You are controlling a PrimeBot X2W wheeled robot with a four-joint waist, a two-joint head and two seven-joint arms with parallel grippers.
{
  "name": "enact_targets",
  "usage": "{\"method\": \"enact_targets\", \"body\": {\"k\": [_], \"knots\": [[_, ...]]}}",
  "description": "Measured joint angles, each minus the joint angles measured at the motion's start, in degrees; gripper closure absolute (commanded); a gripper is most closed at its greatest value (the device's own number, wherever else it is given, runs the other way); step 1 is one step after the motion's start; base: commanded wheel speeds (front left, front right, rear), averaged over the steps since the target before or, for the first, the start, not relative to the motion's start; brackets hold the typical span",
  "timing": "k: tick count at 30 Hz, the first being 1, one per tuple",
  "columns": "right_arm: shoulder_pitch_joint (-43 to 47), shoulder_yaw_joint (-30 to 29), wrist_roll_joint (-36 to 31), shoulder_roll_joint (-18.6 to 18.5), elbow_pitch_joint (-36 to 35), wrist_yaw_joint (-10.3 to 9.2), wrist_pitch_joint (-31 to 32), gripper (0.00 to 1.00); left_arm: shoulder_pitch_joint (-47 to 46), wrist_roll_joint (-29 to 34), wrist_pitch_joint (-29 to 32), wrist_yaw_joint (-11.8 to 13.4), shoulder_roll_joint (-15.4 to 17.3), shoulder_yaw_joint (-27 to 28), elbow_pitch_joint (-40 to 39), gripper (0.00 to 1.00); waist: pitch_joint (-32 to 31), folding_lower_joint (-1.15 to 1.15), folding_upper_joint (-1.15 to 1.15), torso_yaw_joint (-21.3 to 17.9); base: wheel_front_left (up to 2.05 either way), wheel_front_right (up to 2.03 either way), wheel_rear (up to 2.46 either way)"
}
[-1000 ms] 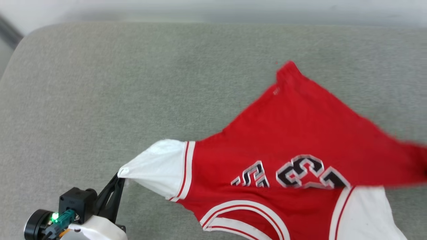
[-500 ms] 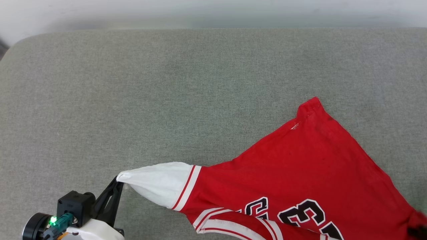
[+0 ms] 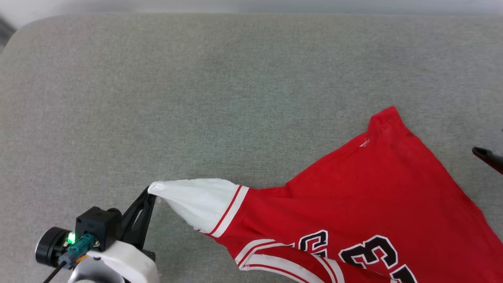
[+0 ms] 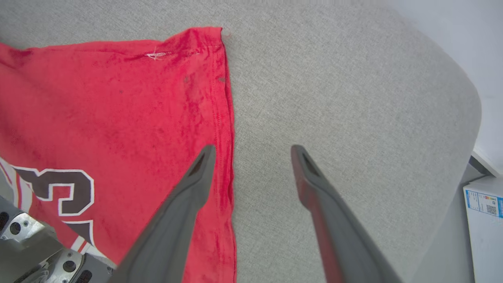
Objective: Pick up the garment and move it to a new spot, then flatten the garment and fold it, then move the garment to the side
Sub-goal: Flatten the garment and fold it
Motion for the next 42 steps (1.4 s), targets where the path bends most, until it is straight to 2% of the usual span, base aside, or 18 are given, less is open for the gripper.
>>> {"method": "enact_targets", "body": {"k": [3,8,15,21,22,23,30,36,42], "knots": [[-7.5,5.7,-1.5,1.8,1.8,0.00,5.0,0.00,-1.7,0.9,0.4,-0.5,-0.8,-0.3,0.1,1.00,1.5,0.00,0.00,1.2,0.00,0.00,0.00],[-18.3,14.2,-4.6,6.9,9.1,0.00,8.9,0.00,-4.1,2.0,0.9,-1.1,-2.3,-0.8,0.2,1.00,4.5,0.00,0.00,3.0,0.00,0.00,0.00],[-25.7,22.2,-6.7,11.9,18.6,0.00,7.0,0.00,-6.5,3.0,0.9,-1.6,-4.2,-0.9,0.8,1.00,8.5,0.01,0.00,5.5,0.00,0.00,0.00],[-27.6,29.5,-5.7,11.5,22.7,-0.02,5.2,0.00,-7.0,3.4,0.5,-2.0,-5.4,-1.0,1.8,1.00,10.4,0.00,0.00,6.8,0.00,0.00,0.00],[-27.9,30.3,-4.9,11.2,22.9,-0.03,5.1,0.20,-7.0,3.3,0.4,-2.0,-5.5,-1.0,2.0,1.00,10.4,0.00,0.00,6.8,0.00,0.00,0.00],[-28.3,31.3,-4.5,10.9,23.0,-0.11,4.6,1.00,-7.0,3.3,0.4,-2.0,-5.6,-1.0,2.3,1.00,10.4,0.00,0.00,6.8,0.00,0.00,0.00],[-29.3,34.5,-1.2,11.3,25.5,0.01,-3.3,1.00,-6.6,3.0,0.0,-2.5,-5.4,-1.1,3.6,1.00,7.8,0.00,0.00,5.5,0.00,0.00,0.00],[-33.2,35.6,0.4,11.1,24.5,0.01,-11.3,1.00,-7.7,4.4,1.0,-3.0,-2.7,-1.1,3.4,1.00,3.6,0.01,0.00,3.6,0.00,0.00,0.00],[-36.1,34.8,1.7,9.4,23.1,0.01,-19.2,1.00,-14.2,6.9,3.6,-4.6,-0.2,0.1,2.5,1.00,0.3,0.00,0.00,0.8,0.00,0.00,0.00]]}}
